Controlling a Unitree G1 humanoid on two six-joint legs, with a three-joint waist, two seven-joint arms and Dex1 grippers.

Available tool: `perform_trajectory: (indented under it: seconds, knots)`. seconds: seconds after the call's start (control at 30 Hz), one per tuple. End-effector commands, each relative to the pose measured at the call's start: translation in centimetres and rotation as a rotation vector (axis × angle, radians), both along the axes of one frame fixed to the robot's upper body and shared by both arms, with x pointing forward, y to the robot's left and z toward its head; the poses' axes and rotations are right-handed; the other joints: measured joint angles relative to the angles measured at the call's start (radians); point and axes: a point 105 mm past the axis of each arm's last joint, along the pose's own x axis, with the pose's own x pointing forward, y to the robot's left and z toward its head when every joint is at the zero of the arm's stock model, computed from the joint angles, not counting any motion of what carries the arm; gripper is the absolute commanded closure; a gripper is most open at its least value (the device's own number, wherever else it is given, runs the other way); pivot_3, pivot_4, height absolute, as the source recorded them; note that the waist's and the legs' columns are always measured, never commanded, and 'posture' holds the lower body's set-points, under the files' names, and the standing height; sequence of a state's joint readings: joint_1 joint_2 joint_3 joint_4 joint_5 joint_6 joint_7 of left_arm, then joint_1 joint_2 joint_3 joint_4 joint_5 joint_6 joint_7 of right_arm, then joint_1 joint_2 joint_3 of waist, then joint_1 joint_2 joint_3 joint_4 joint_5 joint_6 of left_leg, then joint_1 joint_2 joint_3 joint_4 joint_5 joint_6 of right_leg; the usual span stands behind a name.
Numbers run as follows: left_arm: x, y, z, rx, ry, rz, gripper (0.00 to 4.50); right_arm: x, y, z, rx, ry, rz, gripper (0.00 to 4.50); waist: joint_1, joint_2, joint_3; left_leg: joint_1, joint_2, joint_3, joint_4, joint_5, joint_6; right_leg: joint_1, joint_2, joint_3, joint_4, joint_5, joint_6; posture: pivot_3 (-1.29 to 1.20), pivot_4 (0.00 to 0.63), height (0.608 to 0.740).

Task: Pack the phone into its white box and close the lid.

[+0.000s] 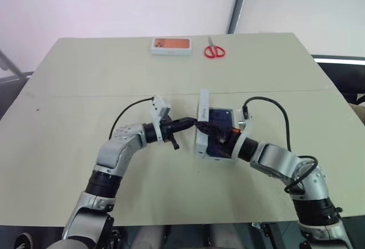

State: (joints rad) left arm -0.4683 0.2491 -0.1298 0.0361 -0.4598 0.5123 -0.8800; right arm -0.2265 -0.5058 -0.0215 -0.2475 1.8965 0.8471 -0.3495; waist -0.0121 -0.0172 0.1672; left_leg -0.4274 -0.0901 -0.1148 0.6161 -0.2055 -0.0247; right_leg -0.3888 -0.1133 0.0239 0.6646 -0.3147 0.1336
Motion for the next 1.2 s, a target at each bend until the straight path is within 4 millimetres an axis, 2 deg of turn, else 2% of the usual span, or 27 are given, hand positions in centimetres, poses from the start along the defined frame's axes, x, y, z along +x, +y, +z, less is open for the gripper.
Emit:
perform_trajectory:
  seconds: [0.03, 0.07, 0.17, 0.27, 0.33, 0.37, 0.4, 0.5, 0.6, 0.7, 0.77, 0.93, 1.07, 1.2]
  knots:
    - [-0.2, -0.9, 1.0, -0.021, -0.04, -0.02, 4.5, 0.2, -2.7, 1.5, -0.064, -0.103, -0.054, 0.04, 0.002, 0.0, 0.0, 0.0, 0.0, 0.0, 0.0, 0.0, 0.0, 0.001, 0.0, 0.0, 0.0, 0.0, 0.0, 0.0, 0.15, 0.74]
    - [-0.2, -1.0, 0.9, -0.021, -0.041, -0.022, 4.5, 0.3, -3.3, 1.6, -0.078, -0.115, -0.067, 0.04, 0.002, 0.0, 0.0, 0.0, 0.0, 0.0, 0.001, 0.0, 0.0, 0.001, 0.0, 0.0, 0.0, 0.0, 0.0, 0.0, 0.15, 0.74]
    - [-0.4, -2.4, 0.5, -0.032, -0.021, -0.05, 4.5, 0.7, -7.5, 1.8, -0.28, -0.21, -0.135, 0.04, 0.004, 0.0, 0.0, 0.0, 0.0, 0.0, 0.001, 0.0, 0.0, 0.001, 0.0, -0.001, 0.0, 0.0, 0.0, 0.0, 0.15, 0.74]
    - [-0.9, -3.8, 0.3, -0.033, -0.021, -0.092, 4.5, 0.5, -9.5, 2.0, -0.488, -0.31, -0.12, 0.04, 0.0, 0.0, 0.0, 0.0, -0.001, 0.0, 0.002, 0.0, 0.001, 0.002, 0.0, -0.001, 0.0, 0.0, 0.0, 0.0, 0.15, 0.74]
    - [-1.4, -5.1, 0.5, -0.044, -0.025, -0.13, 4.5, 1.2, -11.2, 2.6, -0.59, -0.379, -0.163, 0.04, -0.002, 0.0, 0.0, 0.0, 0.0, 0.0, 0.002, 0.0, 0.001, 0.001, 0.0, -0.001, 0.0, 0.0, 0.0, 0.0, 0.15, 0.74]
    - [-1.5, -5.6, 0.6, -0.049, -0.026, -0.143, 4.5, 1.5, -11.8, 2.7, -0.699, -0.435, -0.163, 0.04, -0.001, 0.0, 0.0, 0.0, 0.0, 0.0, 0.002, 0.0, 0.001, 0.001, 0.001, -0.001, 0.0, 0.0, 0.0, 0.0, 0.15, 0.74]
    - [-1.5, -5.9, 0.8, -0.055, -0.026, -0.147, 4.5, 1.7, -12.2, 2.6, -0.801, -0.483, -0.158, 0.04, 0.0, 0.0, 0.0, 0.0, 0.0, 0.001, 0.002, 0.0, 0.001, 0.001, 0.0, -0.001, 0.0, 0.0, 0.0, 0.0, 0.15, 0.74]
    - [-1.4, -6.0, 1.1, -0.058, -0.034, -0.15, 4.5, 1.9, -11.5, 2.2, -0.927, -0.582, -0.111, 0.04, -0.002, 0.0, 0.0, 0.0, 0.0, 0.0, 0.003, 0.0, 0.001, 0.002, 0.0, -0.002, 0.0, 0.0, 0.001, 0.0, 0.15, 0.74]
    - [-0.9, -5.0, 1.6, -0.058, -0.041, -0.128, 4.5, 1.6, -10.6, 0.8, -1.118, -0.692, 0.009, 0.04, -0.003, 0.0, 0.0, 0.0, 0.0, 0.001, 0.002, 0.0, 0.001, 0.001, 0.0, -0.002, 0.0, 0.0, 0.001, 0.0, 0.15, 0.74]
    - [-0.3, -3.4, 2.0, -0.052, -0.045, -0.092, 4.5, 1.9, -10.4, 0.5, -1.185, -0.749, 0.031, 0.91, -0.001, 0.0, 0.0, 0.0, 0.0, 0.0, 0.003, 0.0, 0.001, 0.001, 0.0, -0.002, 0.0, 0.0, 0.001, 0.0, 0.15, 0.74]
    - [0.1, -2.1, 2.1, -0.025, -0.062, -0.067, 4.5, 2.2, -10.3, 0.4, -1.246, -0.794, 0.053, 1.91, 0.0, 0.0, 0.0, 0.0, 0.0, 0.0, 0.003, 0.0, 0.0, 0.001, 0.0, -0.001, 0.0, 0.0, 0.001, 0.0, 0.15, 0.74]
    - [1.1, 0.9, 1.7, 0.035, -0.065, 0.005, 4.5, 2.6, -9.4, 1.1, -1.247, -0.853, 0.058, 4.46, 0.001, 0.0, 0.0, 0.0, 0.0, 0.0, 0.003, 0.0, 0.0, 0.001, 0.0, -0.001, 0.0, 0.0, 0.001, 0.0, 0.15, 0.74]
    - [1.7, 2.1, 0.3, 0.084, -0.034, 0.051, 4.5, 2.5, -8.7, 1.1, -1.234, -0.878, 0.091, 4.46, 0.004, 0.0, 0.0, 0.0, 0.0, 0.0, 0.003, 0.0, 0.0, 0.002, 0.0, -0.002, 0.0, 0.0, 0.001, 0.0, 0.15, 0.74]
    - [1.9, 2.0, -1.6, 0.13, -0.013, 0.073, 4.5, 1.8, -8.0, 0.3, -1.211, -0.875, 0.151, 4.46, 0.002, 0.0, 0.0, 0.0, 0.0, 0.0, 0.003, 0.0, 0.0, 0.002, 0.0, -0.001, 0.0, 0.0, 0.001, 0.0, 0.15, 0.74]
